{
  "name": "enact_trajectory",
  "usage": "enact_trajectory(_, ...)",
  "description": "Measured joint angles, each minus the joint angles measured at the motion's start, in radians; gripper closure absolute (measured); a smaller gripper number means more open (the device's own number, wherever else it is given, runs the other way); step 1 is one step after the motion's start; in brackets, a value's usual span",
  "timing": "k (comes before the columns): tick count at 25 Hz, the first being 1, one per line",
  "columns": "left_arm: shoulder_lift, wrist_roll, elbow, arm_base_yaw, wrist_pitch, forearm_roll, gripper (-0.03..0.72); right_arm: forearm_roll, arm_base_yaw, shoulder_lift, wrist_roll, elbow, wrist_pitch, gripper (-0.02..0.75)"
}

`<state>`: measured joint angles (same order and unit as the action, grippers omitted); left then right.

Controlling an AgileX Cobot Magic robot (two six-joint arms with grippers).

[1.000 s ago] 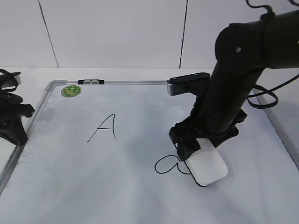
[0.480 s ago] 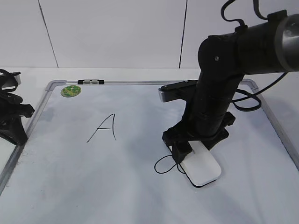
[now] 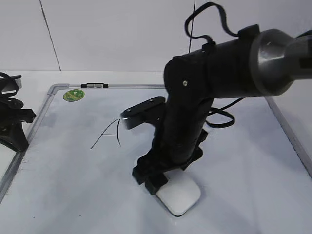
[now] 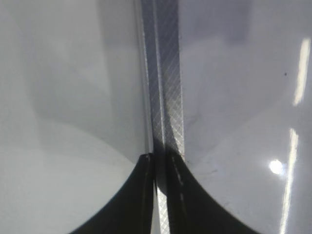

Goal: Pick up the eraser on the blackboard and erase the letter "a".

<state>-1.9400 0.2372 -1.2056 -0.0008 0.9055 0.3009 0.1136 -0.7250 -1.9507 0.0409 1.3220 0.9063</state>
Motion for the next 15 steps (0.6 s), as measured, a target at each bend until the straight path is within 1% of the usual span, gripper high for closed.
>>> enact_trajectory(3,0.000,0.000,0.000,0.000,0.000,0.000,0.655,0.011,-0.062,-0.002,0.005,0.002,-0.006,0.164)
enact_trajectory(7,0.000,0.000,0.000,0.000,0.000,0.000,0.652,0.008,-0.071,-0.002,-0.010,0.002,-0.008,0.164)
enact_trajectory(11,0.000,0.002,0.000,0.000,0.000,0.000,0.650,-0.021,-0.039,-0.002,-0.074,0.002,-0.010,0.164)
enact_trajectory(15,0.000,0.002,0.000,0.000,0.000,0.000,0.650,-0.044,0.057,-0.002,-0.095,0.002,-0.010,0.164)
